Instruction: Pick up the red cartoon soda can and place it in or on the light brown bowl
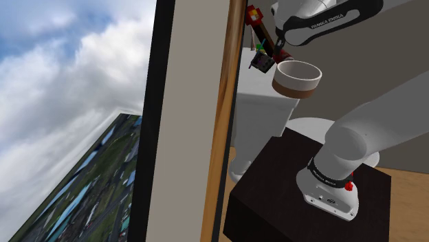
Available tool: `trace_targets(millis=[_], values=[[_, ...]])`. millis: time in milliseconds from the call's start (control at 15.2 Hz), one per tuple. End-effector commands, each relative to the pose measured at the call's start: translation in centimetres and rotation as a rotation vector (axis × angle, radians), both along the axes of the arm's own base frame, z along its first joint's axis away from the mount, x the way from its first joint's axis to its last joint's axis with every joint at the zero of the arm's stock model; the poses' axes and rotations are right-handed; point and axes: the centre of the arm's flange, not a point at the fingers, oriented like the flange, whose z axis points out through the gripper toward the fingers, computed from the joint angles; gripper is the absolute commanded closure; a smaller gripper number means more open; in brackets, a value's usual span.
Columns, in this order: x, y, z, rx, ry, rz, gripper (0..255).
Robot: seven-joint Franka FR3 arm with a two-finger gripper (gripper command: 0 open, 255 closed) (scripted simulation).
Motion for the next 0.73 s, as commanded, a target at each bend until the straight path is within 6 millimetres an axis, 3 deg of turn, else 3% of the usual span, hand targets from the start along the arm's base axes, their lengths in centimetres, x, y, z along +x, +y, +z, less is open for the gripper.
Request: trace_targets(millis=[0, 264, 330, 660], values=[[-0.01, -0.08, -0.06, 0.0, 0.0, 0.0, 0], [-0.01, -0.07, -0.05, 0.0, 0.0, 0.0, 0], [-0.01, -0.07, -0.05, 0.0, 0.0, 0.0, 255], [-0.01, -0.07, -0.06, 0.0, 0.0, 0.0, 255]])
